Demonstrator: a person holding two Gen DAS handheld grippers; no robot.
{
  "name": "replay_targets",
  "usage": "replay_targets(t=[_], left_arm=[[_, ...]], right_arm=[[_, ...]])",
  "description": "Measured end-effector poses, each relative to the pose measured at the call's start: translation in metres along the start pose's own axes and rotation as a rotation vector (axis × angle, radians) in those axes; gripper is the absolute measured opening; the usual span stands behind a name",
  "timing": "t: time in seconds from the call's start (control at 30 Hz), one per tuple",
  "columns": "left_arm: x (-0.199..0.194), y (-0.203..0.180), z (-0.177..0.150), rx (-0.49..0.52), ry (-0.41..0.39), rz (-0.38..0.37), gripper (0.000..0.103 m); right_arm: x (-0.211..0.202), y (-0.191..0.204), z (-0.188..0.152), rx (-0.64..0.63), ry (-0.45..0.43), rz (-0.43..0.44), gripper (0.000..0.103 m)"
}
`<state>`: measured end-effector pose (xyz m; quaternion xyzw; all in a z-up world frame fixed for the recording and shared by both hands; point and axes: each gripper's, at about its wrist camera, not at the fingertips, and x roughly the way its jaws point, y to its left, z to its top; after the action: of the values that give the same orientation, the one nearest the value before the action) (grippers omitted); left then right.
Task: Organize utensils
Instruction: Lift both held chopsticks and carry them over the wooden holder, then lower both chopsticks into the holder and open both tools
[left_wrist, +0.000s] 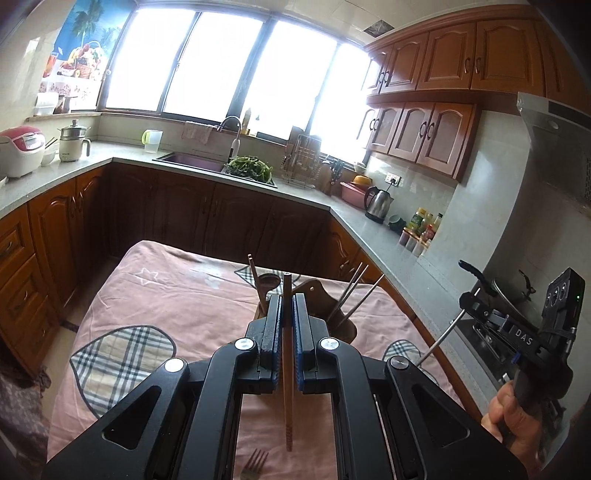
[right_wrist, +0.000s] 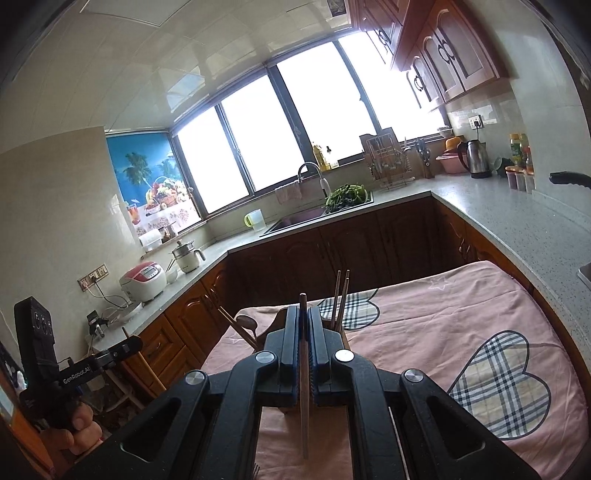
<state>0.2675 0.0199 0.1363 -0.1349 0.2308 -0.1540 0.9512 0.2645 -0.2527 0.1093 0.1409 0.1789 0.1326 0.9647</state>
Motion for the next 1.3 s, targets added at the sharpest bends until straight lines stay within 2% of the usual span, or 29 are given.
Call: replay_targets(t=[0.4, 0.63, 0.9, 1.03, 1.3], left_arm=[[0.015, 0.004, 0.046, -0.053, -0.154, 0.006, 0.005], [0.036, 0.012, 0.058, -0.105, -0.204, 0.024, 0.005], [0.066, 0.029, 0.048, -0.172, -0.208, 0.045, 0.005], [0.082, 0.031, 0.037, -0.161, -0.198, 0.079, 0.005], [0.107, 0.035, 0.02, -0.158, -0.141, 0.097, 0.005]], right_arm=[[0.021, -0.001, 0.038, -0.003, -0.11, -0.009, 0.004], [0.044, -0.002, 0.055, -0.009, -0.142, -0.006, 0.004], [0.07, -0.009, 0.052, -0.014, -0.156, -0.029, 0.004], [0.085, -0.013, 0.042, -0.017, -0.135, -0.032, 0.004], [0.108, -0.023, 0.023, 0.001, -0.09, -0.05, 0.004]])
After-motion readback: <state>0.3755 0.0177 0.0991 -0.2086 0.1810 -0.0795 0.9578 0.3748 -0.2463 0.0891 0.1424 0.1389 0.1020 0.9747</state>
